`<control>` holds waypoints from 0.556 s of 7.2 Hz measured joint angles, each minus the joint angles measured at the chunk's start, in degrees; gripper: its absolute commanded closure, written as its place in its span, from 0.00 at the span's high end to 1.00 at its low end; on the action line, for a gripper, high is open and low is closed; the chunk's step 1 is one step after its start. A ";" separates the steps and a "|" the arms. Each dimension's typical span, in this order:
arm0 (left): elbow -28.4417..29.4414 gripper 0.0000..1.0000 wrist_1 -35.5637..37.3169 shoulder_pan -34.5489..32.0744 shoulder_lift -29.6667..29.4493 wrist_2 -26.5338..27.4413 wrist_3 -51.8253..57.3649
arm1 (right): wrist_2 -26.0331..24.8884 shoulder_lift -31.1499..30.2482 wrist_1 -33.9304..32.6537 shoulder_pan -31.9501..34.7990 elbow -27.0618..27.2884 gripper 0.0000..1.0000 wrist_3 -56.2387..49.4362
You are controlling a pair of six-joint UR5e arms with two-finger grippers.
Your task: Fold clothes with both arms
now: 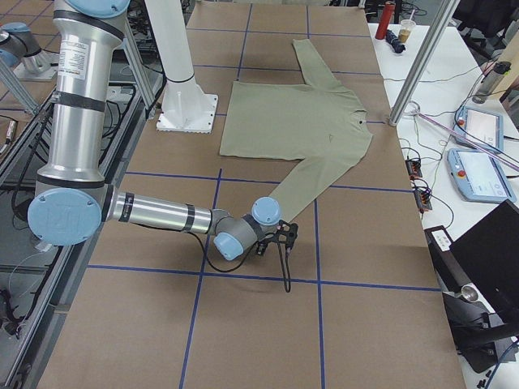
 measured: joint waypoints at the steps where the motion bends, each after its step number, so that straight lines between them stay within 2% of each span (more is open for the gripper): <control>1: -0.01 1.00 0.00 0.01 0.02 0.00 0.00 | -0.08 0.05 -0.12 -0.16 -0.05 0.19 0.04; 2: -0.09 1.00 0.00 0.00 0.02 0.00 0.00 | -0.14 0.04 -0.22 -0.20 -0.19 0.00 0.06; 4: -0.36 1.00 0.07 -0.06 0.02 0.00 0.00 | 0.15 0.01 -0.20 -0.26 -0.31 0.00 0.07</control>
